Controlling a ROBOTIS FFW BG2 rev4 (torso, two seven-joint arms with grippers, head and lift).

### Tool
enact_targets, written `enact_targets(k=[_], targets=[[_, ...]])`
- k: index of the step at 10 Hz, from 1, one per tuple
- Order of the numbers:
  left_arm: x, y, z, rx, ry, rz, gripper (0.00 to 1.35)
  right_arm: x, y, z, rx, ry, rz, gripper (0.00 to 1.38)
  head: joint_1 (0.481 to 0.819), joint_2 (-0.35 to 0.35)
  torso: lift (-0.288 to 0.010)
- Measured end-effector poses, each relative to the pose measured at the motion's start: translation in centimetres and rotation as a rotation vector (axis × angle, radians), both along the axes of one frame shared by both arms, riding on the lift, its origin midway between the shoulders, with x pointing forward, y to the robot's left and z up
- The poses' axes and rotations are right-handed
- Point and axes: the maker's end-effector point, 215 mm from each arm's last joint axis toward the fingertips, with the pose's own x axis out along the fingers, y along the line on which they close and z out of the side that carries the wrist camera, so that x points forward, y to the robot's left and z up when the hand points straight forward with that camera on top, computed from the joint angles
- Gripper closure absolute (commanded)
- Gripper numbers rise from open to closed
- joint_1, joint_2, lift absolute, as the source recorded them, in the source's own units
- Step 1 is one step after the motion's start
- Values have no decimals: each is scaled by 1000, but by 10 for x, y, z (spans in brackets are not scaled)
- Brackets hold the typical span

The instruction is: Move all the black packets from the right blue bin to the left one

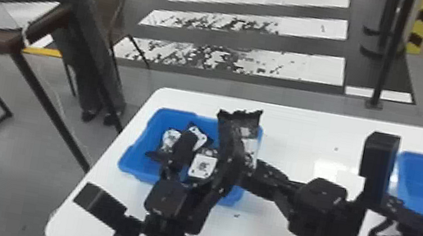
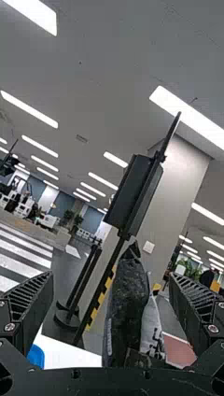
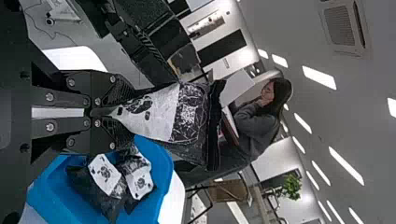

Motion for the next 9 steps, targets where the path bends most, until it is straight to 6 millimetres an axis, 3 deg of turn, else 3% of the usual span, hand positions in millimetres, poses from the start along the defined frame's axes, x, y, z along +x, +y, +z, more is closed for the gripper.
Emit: enact_targets(k=[3, 4, 5, 6, 9], targets=[[1, -2, -1, -1, 4, -6, 133, -21, 22, -2, -4, 13, 71, 1096, 695, 350, -140], [1, -3, -2, -3, 6, -7, 237, -27, 28, 0, 0, 13, 90, 1096, 695, 350, -140], [1, -1, 0, 1, -2, -1, 754, -31, 31, 2, 4, 16, 101, 1096, 695, 350, -140], [0, 2, 3, 25, -15, 13, 1108, -33, 32, 3, 7, 18, 104, 1096, 695, 350, -140], [-5, 18, 3, 27, -5, 84, 1207, -34, 31, 4, 16, 23, 108, 1096, 695, 350, -140]])
